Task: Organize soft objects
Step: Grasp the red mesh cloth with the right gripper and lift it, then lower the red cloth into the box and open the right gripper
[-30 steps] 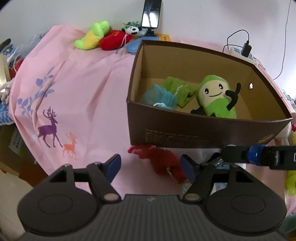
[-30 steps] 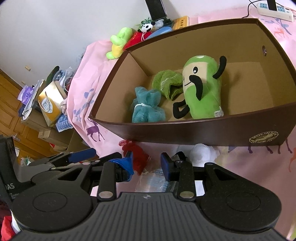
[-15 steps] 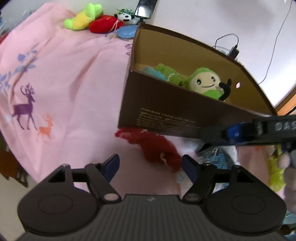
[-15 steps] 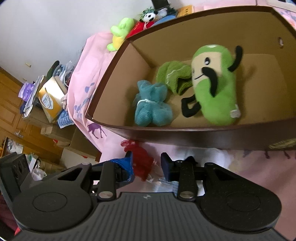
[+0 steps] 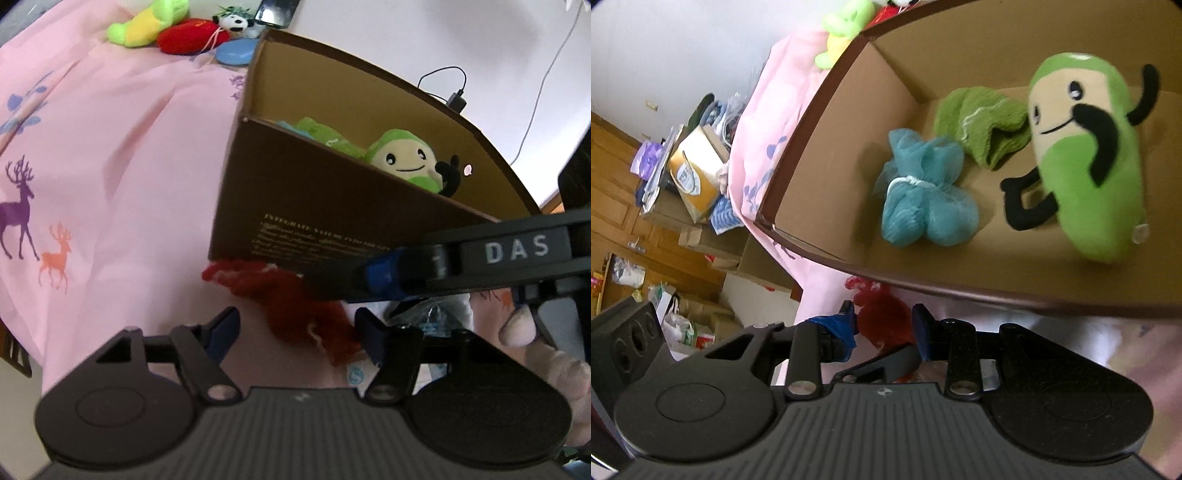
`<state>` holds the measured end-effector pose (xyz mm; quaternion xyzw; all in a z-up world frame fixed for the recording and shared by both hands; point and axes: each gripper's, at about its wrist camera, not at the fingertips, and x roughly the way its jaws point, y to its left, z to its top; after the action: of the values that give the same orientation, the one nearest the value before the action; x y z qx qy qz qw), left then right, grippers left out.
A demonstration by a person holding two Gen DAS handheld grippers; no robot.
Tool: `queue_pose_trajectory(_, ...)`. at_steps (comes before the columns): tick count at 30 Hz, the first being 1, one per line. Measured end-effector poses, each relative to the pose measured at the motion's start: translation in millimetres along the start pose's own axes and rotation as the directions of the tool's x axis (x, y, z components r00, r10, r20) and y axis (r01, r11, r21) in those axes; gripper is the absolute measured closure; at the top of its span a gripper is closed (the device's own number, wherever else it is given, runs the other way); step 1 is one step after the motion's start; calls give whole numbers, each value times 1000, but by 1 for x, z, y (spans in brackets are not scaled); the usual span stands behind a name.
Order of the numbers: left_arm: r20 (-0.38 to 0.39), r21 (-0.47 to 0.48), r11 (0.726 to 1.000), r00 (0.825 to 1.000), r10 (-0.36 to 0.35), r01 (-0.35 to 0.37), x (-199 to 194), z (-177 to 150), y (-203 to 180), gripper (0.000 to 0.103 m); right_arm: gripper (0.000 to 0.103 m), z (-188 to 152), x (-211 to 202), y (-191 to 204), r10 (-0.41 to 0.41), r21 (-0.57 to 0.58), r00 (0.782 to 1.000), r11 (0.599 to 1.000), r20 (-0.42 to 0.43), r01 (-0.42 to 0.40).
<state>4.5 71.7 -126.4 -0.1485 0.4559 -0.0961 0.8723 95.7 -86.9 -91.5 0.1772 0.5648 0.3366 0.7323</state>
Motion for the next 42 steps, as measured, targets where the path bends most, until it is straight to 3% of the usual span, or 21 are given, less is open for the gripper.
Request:
queue_pose_trajectory(4,0,0,1000,1000,-18,18,2,3,3,41,85,0,9,4,-19,-24,1000,1000,-17,19)
queue_pose_trajectory(6,-1,22,1000,1000,-21,21,5,4,2,53,84,0,13,4,-30,-29,999,999,-24,29)
queue_pose_trajectory(9,-9,54,998,1000,-26,26,7,4,-2,63,81,0,21,3,-37,-26,998,999,-41,36)
queue_pose_trajectory(15,0,45,998,999,-36,36,1,2,2,71,84,1,22,8,-31,-49,998,998,-45,29)
queue_pose_trajectory(26,92,61,998,996,-22,16,-42,2,-4,72,87,-4,1,34,44,-213,998,977,43,-33)
queue_pose_trajectory(32,144,95,995,990,-12,-2,-70,1,-17,72,87,-6,-17,38,104,-232,991,969,80,-83)
queue_pose_trajectory(42,235,240,970,971,-32,-26,-101,19,-59,73,87,-8,-62,41,170,-233,953,966,249,-112)
